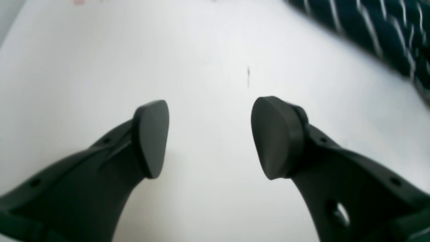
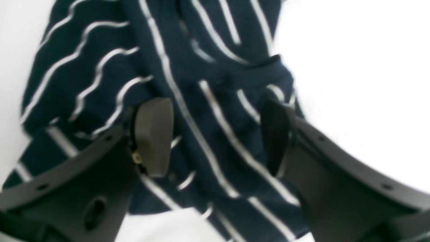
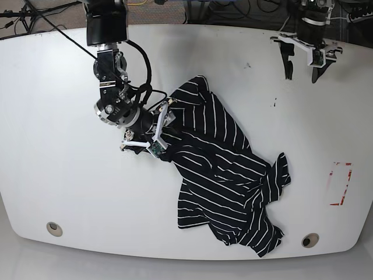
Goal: Fold the T-shirt properly
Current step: 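Adjust the right gripper's hold on the shirt edge, pinching the fabric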
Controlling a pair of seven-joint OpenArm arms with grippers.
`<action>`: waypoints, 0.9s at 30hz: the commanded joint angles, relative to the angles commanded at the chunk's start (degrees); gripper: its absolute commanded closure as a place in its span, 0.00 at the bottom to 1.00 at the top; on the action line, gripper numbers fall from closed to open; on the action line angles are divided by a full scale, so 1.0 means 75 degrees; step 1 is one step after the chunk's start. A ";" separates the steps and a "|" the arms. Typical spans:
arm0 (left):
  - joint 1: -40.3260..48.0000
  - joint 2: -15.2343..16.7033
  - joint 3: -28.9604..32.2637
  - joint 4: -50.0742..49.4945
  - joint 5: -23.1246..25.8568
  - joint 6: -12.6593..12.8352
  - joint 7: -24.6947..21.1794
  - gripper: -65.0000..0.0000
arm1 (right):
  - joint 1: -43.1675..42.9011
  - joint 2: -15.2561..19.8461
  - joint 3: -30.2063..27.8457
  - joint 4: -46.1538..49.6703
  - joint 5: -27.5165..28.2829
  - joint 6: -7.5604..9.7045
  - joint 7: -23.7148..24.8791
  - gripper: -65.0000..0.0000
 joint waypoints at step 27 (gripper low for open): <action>-0.0809 -0.0199 0.0000 0.0035 -0.0012 0.0000 0.1102 0.39 | 0.1758 0.0012 0.0012 -0.2755 -0.0012 -0.0012 0.0903 0.39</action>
